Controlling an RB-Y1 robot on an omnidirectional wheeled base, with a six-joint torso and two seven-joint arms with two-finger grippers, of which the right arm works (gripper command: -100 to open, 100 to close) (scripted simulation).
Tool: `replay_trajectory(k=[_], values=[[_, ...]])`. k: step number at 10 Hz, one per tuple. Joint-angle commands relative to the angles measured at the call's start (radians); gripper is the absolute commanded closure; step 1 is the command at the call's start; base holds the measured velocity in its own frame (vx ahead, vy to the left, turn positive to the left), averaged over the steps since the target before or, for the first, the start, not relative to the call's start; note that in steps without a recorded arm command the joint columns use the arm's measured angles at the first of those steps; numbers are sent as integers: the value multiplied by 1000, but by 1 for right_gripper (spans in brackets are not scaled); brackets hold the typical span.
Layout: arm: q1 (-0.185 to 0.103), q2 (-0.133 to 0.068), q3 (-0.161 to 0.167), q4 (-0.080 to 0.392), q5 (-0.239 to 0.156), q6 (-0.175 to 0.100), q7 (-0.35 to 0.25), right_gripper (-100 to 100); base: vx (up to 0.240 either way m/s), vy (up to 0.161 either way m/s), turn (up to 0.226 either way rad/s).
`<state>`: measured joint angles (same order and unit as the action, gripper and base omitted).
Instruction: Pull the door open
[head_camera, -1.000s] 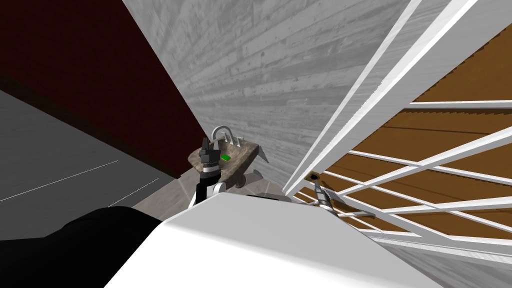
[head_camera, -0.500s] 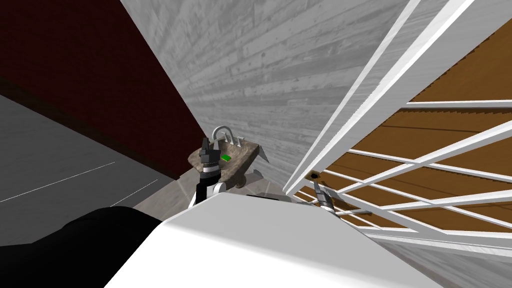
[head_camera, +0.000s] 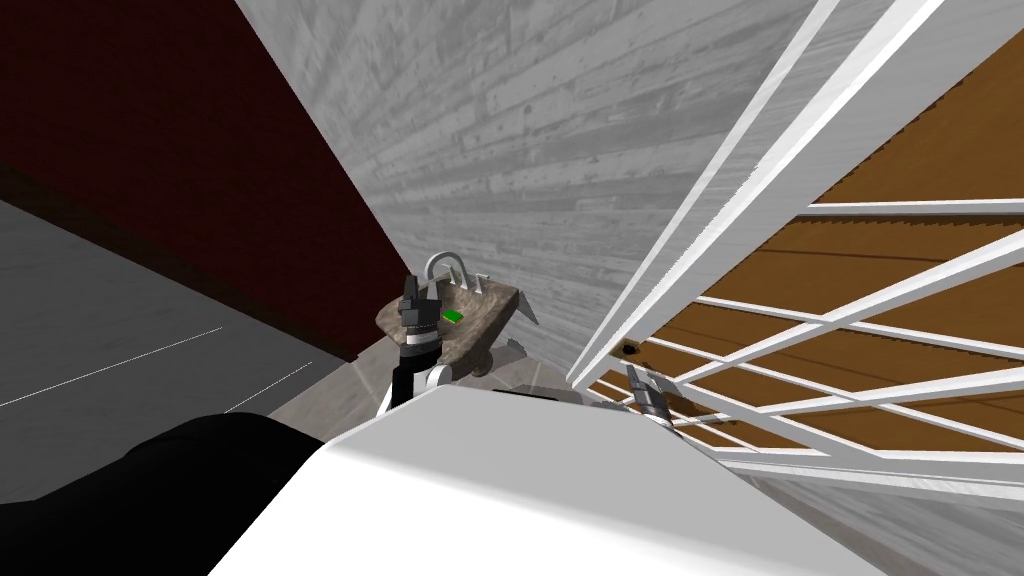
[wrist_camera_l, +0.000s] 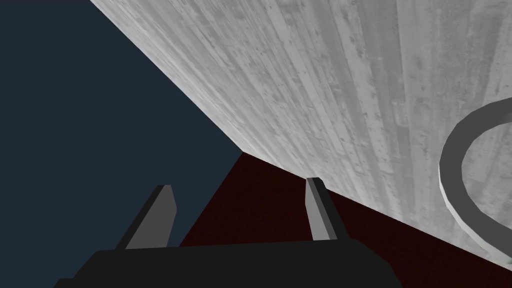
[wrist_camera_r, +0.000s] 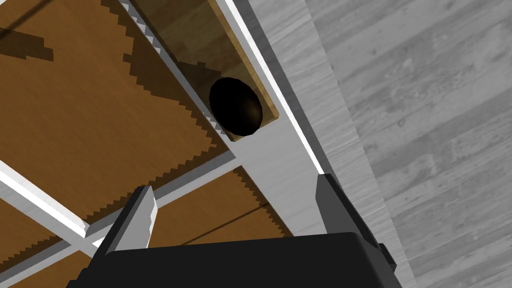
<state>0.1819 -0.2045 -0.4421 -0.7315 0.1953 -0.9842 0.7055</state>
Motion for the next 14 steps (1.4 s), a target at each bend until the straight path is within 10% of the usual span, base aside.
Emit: replay_trajectory(k=[1,14], values=[[3,-1,-8,0,14,-3,50,-100,-8,24,-26],[14,-6,-58,14,100,-25,382,-100,-9,27,-25]])
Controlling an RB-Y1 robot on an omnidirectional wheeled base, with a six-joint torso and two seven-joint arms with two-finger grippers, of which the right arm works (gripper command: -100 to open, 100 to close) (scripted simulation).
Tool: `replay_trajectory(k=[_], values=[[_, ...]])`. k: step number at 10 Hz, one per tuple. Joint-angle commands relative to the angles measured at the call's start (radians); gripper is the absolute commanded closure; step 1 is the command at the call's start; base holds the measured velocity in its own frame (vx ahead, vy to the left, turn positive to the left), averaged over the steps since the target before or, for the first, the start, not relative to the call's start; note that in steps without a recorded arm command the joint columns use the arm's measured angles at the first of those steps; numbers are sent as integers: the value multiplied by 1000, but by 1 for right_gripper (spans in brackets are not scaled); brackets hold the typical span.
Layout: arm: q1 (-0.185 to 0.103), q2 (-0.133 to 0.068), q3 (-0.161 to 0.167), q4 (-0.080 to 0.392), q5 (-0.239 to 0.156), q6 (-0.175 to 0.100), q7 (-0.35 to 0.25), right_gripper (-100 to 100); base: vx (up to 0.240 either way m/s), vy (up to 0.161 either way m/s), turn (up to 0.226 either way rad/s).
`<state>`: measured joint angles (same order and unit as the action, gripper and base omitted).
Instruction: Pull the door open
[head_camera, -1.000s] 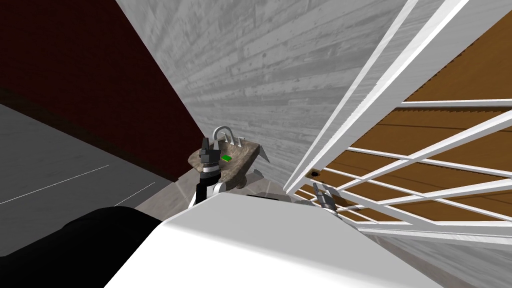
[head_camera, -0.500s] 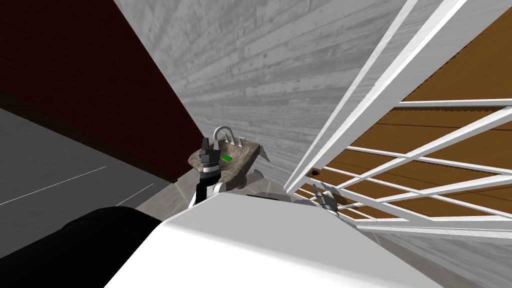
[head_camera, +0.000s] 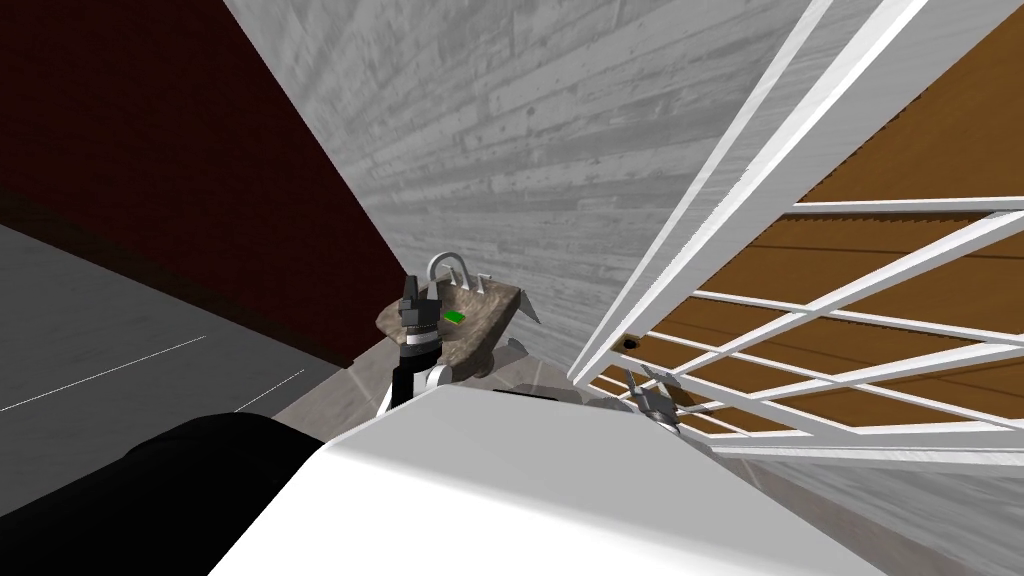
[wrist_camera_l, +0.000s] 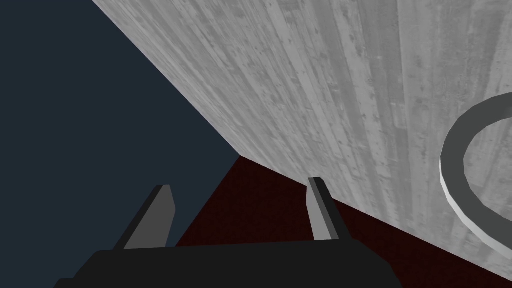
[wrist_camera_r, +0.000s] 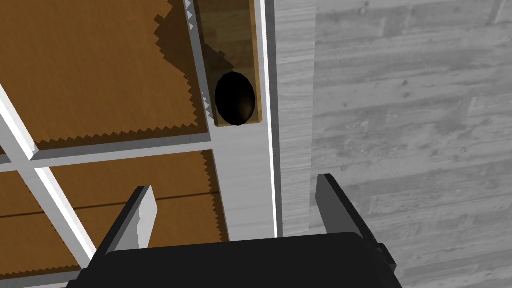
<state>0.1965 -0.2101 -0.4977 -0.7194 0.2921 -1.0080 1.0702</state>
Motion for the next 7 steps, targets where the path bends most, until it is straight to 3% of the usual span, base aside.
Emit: replay_trajectory(k=[1,3,7], values=[[0,-1,-4,3,7,-3,32,-100,-7,21,-13],[0,-1,-5,3,8,-3,36,-100,-5,10,-7],[-17,2,-12,10,4,10,52,-100,157,-52,26]])
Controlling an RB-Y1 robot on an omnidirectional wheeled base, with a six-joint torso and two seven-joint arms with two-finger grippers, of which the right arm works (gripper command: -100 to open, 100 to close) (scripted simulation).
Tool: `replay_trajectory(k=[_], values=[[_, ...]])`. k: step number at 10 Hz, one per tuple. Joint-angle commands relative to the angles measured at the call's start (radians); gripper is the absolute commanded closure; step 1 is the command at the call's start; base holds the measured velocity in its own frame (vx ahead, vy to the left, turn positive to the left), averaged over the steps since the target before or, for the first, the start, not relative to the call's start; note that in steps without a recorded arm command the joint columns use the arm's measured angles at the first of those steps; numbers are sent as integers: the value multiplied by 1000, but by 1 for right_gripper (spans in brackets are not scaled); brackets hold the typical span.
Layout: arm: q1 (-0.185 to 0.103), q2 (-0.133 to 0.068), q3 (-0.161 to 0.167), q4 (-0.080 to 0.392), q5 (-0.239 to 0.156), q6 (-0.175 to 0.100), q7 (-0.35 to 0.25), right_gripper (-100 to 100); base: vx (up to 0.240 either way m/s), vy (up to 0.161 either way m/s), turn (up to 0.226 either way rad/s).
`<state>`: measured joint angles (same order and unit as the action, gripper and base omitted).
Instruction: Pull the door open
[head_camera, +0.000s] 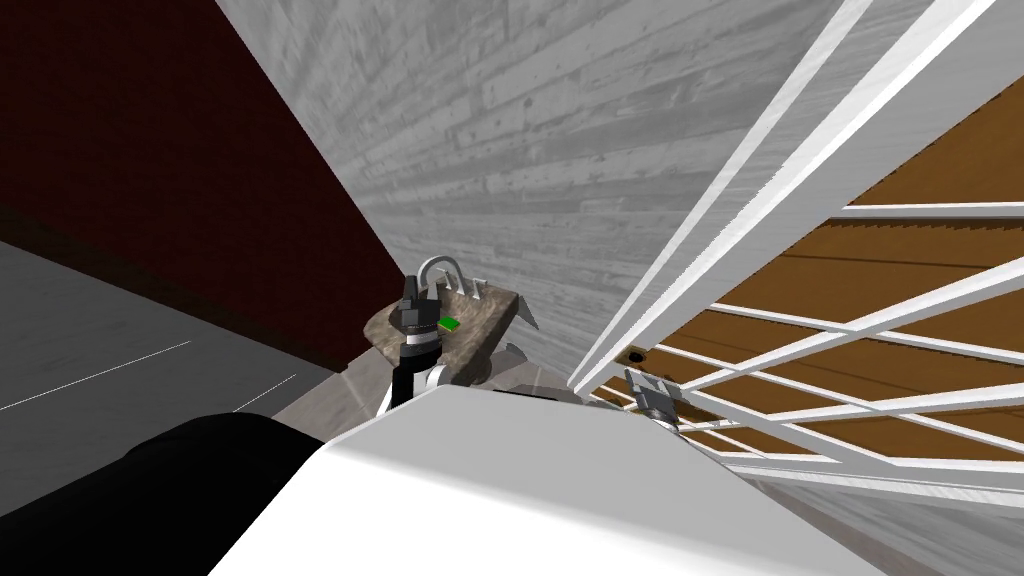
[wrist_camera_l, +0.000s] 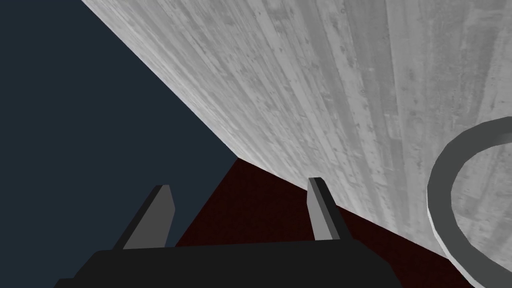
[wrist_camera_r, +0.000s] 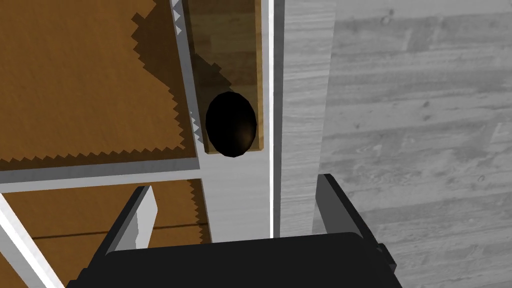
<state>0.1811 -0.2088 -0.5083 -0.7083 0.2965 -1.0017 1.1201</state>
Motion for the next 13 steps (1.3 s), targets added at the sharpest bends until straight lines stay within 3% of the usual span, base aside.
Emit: replay_trajectory(k=[1,4,5,10,13], values=[[-8,2,-3,1,-2,8,5,-100,195,-96,39],[-13,3,-5,1,-4,13,9,-100,157,-82,26],[-13,3,-5,1,-4,13,9,100,-7,4,-5],[-13,3,-5,1,-4,13,9,100,-15,10,2],[-15,4,9,6,-20,18,-72,100,-18,-8,25]])
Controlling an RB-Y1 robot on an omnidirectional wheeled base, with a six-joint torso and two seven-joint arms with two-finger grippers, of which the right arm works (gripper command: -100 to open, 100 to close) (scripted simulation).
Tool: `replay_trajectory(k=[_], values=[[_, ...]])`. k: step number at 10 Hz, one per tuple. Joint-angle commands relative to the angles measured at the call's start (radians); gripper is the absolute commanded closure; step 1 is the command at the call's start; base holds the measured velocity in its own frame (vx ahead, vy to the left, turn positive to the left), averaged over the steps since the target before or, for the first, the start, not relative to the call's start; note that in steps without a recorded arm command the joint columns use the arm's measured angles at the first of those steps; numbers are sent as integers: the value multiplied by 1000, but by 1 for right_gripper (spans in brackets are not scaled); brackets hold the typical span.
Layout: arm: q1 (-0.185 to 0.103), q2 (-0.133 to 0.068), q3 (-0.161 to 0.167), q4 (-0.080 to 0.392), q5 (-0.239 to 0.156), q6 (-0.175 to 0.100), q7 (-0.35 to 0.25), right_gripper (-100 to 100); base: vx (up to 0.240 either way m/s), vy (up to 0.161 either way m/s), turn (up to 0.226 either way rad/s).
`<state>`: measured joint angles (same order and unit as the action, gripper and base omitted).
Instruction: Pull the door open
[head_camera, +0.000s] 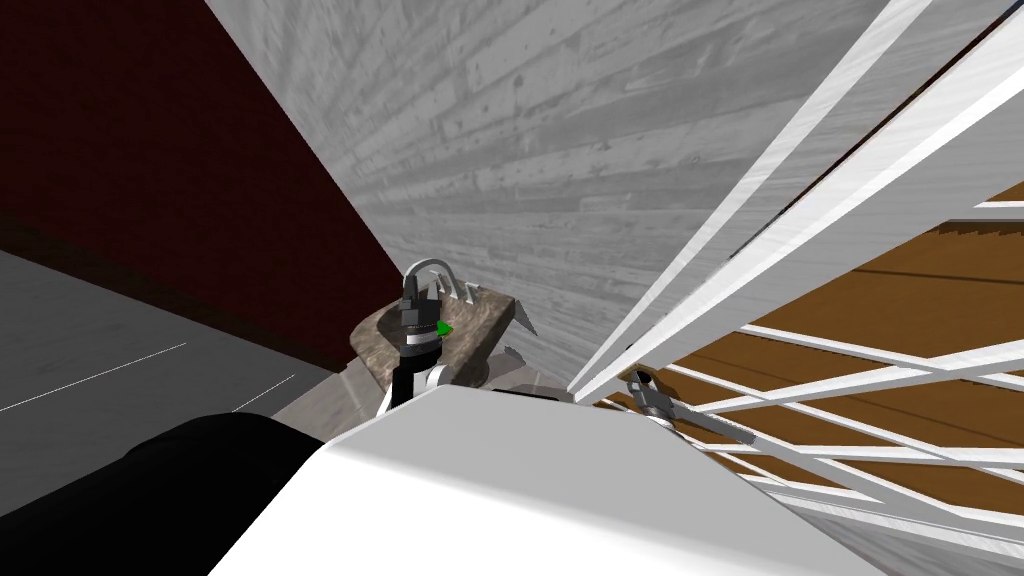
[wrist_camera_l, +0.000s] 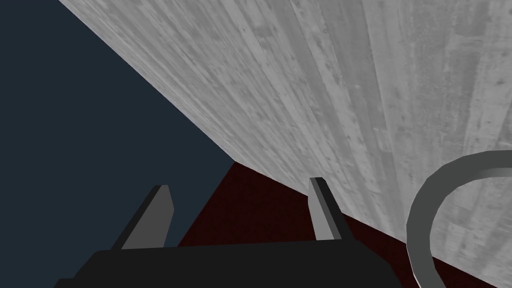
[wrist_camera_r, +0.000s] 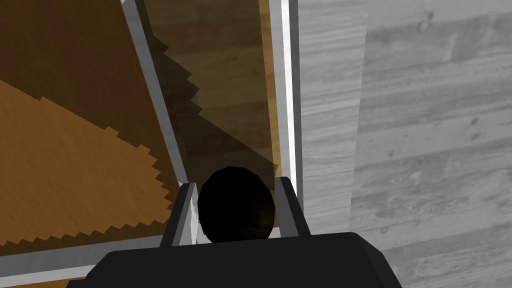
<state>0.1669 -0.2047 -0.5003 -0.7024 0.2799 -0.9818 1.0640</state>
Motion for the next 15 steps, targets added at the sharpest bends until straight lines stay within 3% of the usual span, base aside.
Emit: replay_trajectory(k=[1,15], values=[[-3,-1,6,1,-12,-1,-46,100,-25,-11,27],[-25,-13,76,11,-119,7,-403,100,-32,-13,29]])
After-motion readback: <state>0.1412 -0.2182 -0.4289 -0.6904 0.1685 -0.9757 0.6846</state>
